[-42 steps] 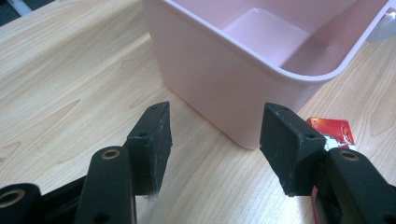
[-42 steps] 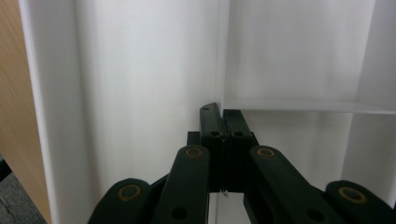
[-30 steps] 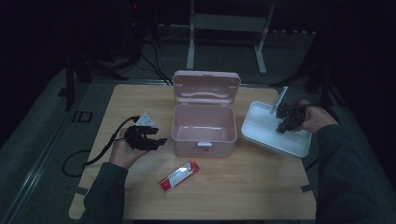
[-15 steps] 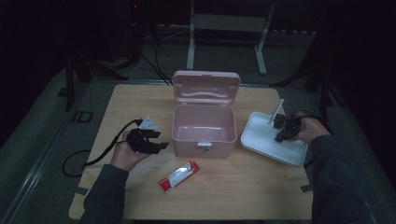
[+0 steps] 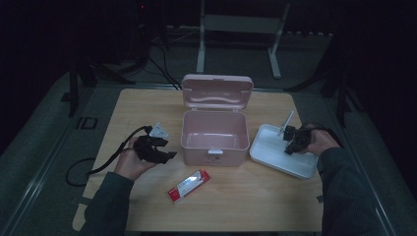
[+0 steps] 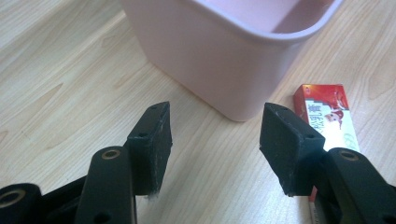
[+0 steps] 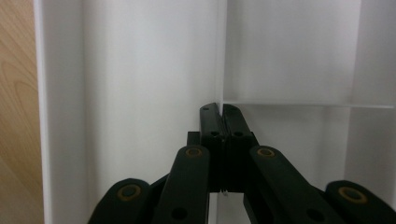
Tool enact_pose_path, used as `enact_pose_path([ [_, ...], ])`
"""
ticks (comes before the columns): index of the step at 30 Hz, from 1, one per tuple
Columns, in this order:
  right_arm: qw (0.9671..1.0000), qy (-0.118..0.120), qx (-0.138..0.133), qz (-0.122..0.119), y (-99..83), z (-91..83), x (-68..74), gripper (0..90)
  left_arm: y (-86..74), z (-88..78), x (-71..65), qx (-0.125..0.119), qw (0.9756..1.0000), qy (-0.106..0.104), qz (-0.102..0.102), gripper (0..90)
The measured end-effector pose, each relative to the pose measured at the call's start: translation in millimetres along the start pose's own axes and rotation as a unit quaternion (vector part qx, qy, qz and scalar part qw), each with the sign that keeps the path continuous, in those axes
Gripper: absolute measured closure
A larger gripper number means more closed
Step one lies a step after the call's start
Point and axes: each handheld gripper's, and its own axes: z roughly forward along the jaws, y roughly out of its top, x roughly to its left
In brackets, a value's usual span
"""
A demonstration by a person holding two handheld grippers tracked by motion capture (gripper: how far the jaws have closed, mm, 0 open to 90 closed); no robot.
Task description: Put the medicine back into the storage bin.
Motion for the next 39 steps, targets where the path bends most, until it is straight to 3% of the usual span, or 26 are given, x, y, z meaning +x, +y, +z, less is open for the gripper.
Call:
enact_pose_path([
  [16, 1.0, 0.006, 0.0, 0.003, -0.3, 20.8, 1.5, 89.4, 9.3, 0.5, -14.0, 0.018, 0.9996, -0.01, 0.02, 42.6],
  [21, 0.9999, 0.011, 0.004, 0.006, 0.6, 24.1, 1.9, 89.4, 14.3, 1.4, -18.8, 0.031, 0.9988, -0.01, 0.037, 42.4],
  [25, 0.9999, 0.011, 0.008, 0.004, 0.9, 26.5, 2.0, 89.4, 17.7, 2.3, -21.6, 0.042, 0.9978, -0.023, 0.045, 42.1],
  [30, 0.9998, 0.014, 0.012, 0.005, 0.6, 28.5, 1.9, 89.4, 21.5, 10.1, -30.3, 0.074, 0.9954, -0.027, 0.055, 39.2],
  [39, 0.9998, 0.014, 0.016, 0.004, 1.2, 29.0, 2.1, 89.4, 20.4, 31.6, -47.5, 0.143, 0.9865, -0.054, 0.058, 40.4],
])
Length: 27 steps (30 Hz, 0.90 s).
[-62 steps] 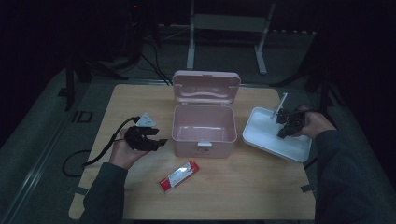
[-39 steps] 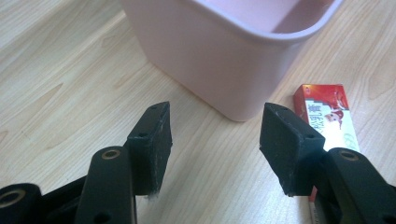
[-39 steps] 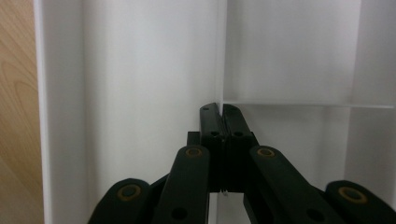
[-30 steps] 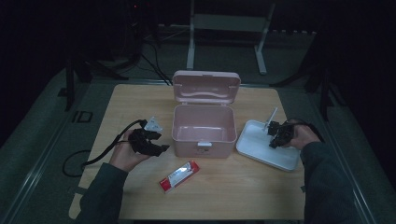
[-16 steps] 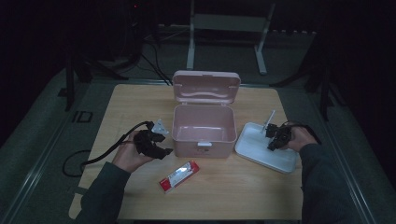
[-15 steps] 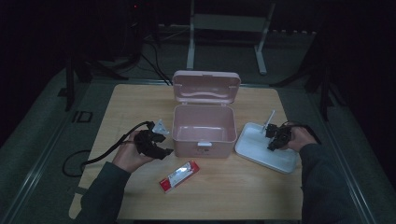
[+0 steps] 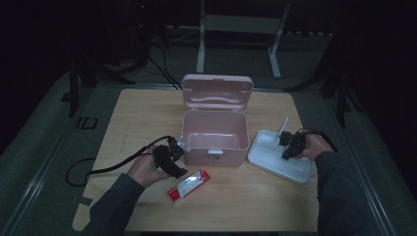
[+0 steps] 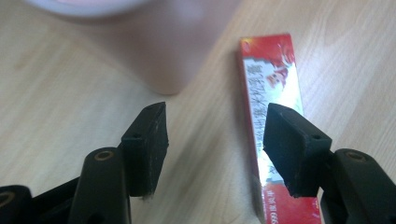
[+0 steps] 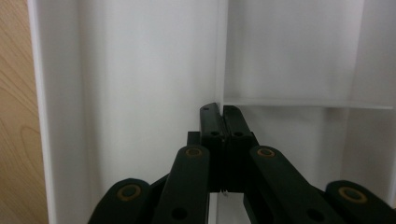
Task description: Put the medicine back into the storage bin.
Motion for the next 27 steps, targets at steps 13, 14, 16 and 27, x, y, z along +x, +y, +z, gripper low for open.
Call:
enact_pose_path([
  [13, 1.0, 0.004, 0.005, -0.002, 1.9, 2.0, 1.4, 89.4, 9.7, 3.1, -13.6, 0.017, 0.9993, -0.008, -0.032, 43.8],
  [14, 1.0, 0.005, 0.005, -0.003, 1.8, 2.3, 1.7, 89.4, 9.6, 3.6, -14.0, 0.018, 0.9993, -0.007, -0.033, 43.8],
  [16, 1.0, 0.006, 0.006, -0.002, 1.5, 3.3, 2.1, 89.4, 9.3, 5.9, -17.0, 0.017, 0.9989, -0.009, -0.042, 43.7],
  [27, 1.0, 0.006, 0.005, -0.003, 1.5, 3.6, 2.8, 89.4, 12.8, 21.3, -40.6, 0.044, 0.9979, -0.001, -0.048, 40.5],
])
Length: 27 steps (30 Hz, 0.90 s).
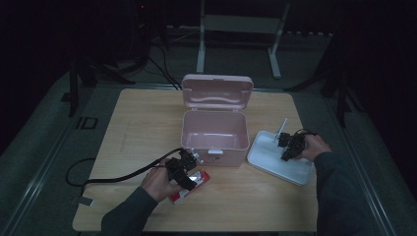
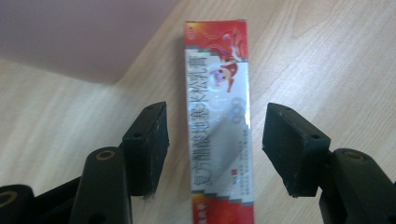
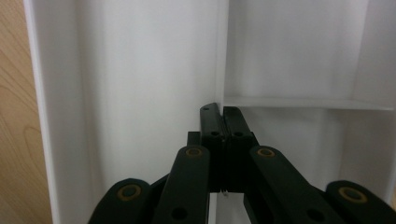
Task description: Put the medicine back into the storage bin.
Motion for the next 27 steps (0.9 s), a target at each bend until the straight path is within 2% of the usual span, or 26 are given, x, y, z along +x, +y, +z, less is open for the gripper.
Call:
enact_pose_path([
  [4, 1.0, 0.001, 0.0, 0.001, -0.9, 0.6, 0.2, 89.4, 0.1, 7.9, -4.0, 0.019, 0.9998, -0.003, 0.002, 40.3],
  [7, 1.0, 0.001, 0.0, 0.0, -1.3, 1.1, -0.2, 89.5, 0.0, 11.0, -5.3, 0.023, 0.9997, -0.005, 0.004, 39.9],
  [14, 1.0, 0.004, 0.001, -0.001, -0.5, 1.0, 0.4, 89.4, -0.3, 18.6, -7.2, 0.04, 0.9991, 0.004, 0.012, 40.4],
  [23, 1.0, 0.007, 0.001, -0.002, -0.3, 2.3, 0.2, 89.4, 3.6, 20.9, -3.2, 0.035, 0.9994, 0.001, 0.007, 45.4],
  [27, 1.0, 0.009, 0.004, -0.001, -0.9, 2.7, 0.0, 89.4, 4.4, 24.6, -2.4, 0.037, 0.9993, 0.001, 0.012, 48.4],
])
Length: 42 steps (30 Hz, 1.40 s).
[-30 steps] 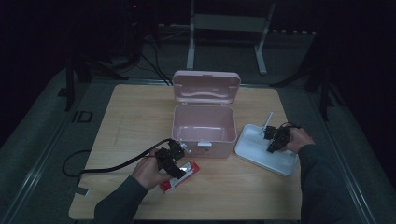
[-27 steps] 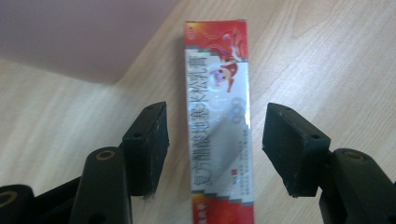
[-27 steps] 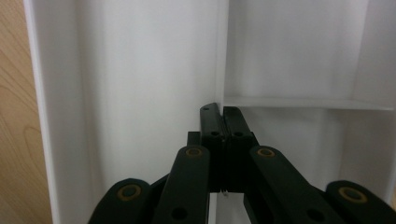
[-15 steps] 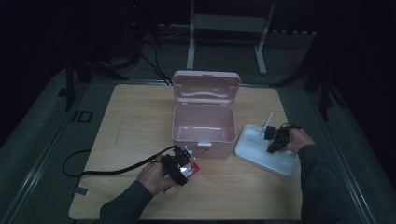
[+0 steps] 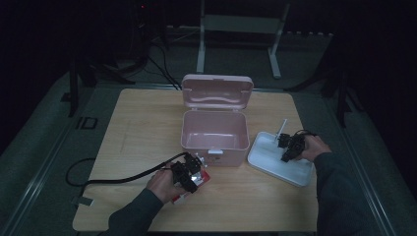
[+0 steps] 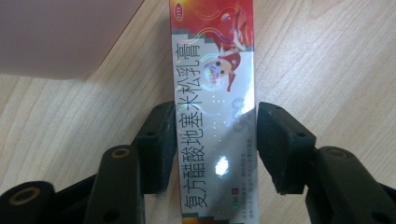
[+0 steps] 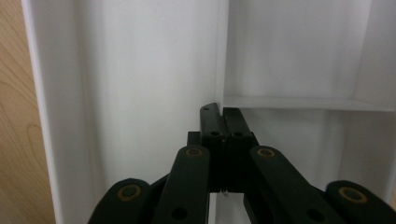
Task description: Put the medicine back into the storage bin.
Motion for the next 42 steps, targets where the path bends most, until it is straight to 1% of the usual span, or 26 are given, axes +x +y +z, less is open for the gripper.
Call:
enact_pose_path([
  [2, 1.0, 0.0, 0.0, 0.0, -0.1, -0.1, 0.0, 89.4, 0.1, 0.1, 0.0, 0.0, 1.0, 0.0, 0.001, 48.7],
  [7, 1.0, 0.0, 0.001, -0.001, 0.0, -0.1, -0.2, 89.4, 0.5, -0.2, -0.1, -0.001, 0.9999, 0.004, 0.016, 50.2],
  [11, 1.0, 0.002, 0.003, 0.0, 0.2, 0.8, 0.1, 89.4, -0.3, -1.5, 1.4, 0.006, 0.9987, 0.014, 0.05, 50.5],
  [13, 1.0, 0.003, 0.004, 0.0, 0.3, 1.2, 0.3, 89.4, -1.1, -2.0, 2.5, 0.008, 0.9976, 0.019, 0.066, 50.5],
  [15, 1.0, 0.002, 0.004, 0.0, 0.4, 1.5, 0.3, 89.4, -1.9, -2.3, 3.5, 0.005, 0.9959, 0.023, 0.088, 50.6],
  [17, 1.0, 0.003, 0.004, 0.0, 0.5, 1.7, 0.3, 89.4, -2.4, -2.4, 4.4, 0.002, 0.9942, 0.021, 0.105, 50.7],
  [18, 1.0, 0.002, 0.004, 0.0, 0.5, 1.8, 0.3, 89.4, -2.7, -2.3, 4.6, 0.0, 0.9937, 0.019, 0.11, 50.6],
  [20, 1.0, 0.003, 0.004, 0.0, 0.4, 2.0, 0.4, 89.4, -3.4, -2.6, 5.1, -0.001, 0.9911, 0.017, 0.132, 50.7],
  [22, 1.0, 0.003, 0.004, 0.0, 0.2, 2.4, 0.5, 89.4, -3.7, -3.1, 6.4, 0.001, 0.9894, 0.018, 0.144, 50.7],
  [24, 1.0, 0.003, 0.004, -0.001, -0.1, 2.8, 0.3, 89.5, -4.4, -3.7, 8.0, 0.001, 0.9885, 0.022, 0.149, 50.8],
  [25, 1.0, 0.004, 0.004, -0.001, -0.1, 3.1, 0.3, 89.4, -4.1, -4.4, 9.4, 0.007, 0.9879, 0.02, 0.154, 50.8],
  [28, 1.0, 0.004, 0.005, -0.001, -0.3, 3.5, 0.3, 89.4, -4.4, -8.8, 11.8, 0.008, 0.9871, 0.011, 0.159, 50.9],
  [29, 1.0, 0.005, 0.006, 0.0, -0.3, 3.6, 0.5, 89.4, -4.6, -11.0, 12.2, 0.006, 0.9866, 0.01, 0.163, 50.9],
  [30, 1.0, 0.005, 0.006, 0.0, -0.3, 3.7, 0.5, 89.4, -5.1, -13.4, 12.5, 0.001, 0.9867, 0.005, 0.162, 50.9],
  [31, 1.0, 0.005, 0.007, -0.001, -0.4, 3.9, 0.2, 89.4, -5.3, -16.3, 13.6, 0.002, 0.9858, 0.003, 0.168, 50.9],
  [32, 1.0, 0.005, 0.007, -0.001, -0.4, 4.1, 0.2, 89.4, -6.1, -19.6, 14.3, -0.003, 0.986, 0.002, 0.167, 51.0],
  [33, 1.0, 0.005, 0.007, -0.001, -0.4, 4.1, 0.2, 89.4, -6.1, -19.6, 14.3, -0.003, 0.986, 0.002, 0.167, 51.0],
  [35, 1.0, 0.005, 0.007, -0.001, -0.3, 4.5, 0.3, 89.4, -7.1, -23.6, 16.1, -0.004, 0.9852, 0.003, 0.172, 50.9],
  [36, 1.0, 0.005, 0.008, -0.001, -0.2, 4.5, 0.3, 89.4, -7.2, -25.9, 17.0, 0.001, 0.9842, 0.006, 0.177, 51.0],
  [38, 1.0, 0.005, 0.008, -0.001, -0.1, 4.4, 0.3, 89.4, -6.9, -31.0, 17.3, 0.0, 0.9818, 0.005, 0.19, 51.0],
  [39, 1.0, 0.006, 0.007, 0.001, -0.2, 4.5, 0.7, 89.4, -6.6, -32.9, 17.2, -0.003, 0.9814, 0.003, 0.192, 51.0],
  [42, 1.0, 0.008, 0.006, 0.001, -0.5, 4.8, 0.8, 89.4, -5.5, -41.9, 18.3, -0.012, 0.9791, -0.004, 0.203, 51.0],
])
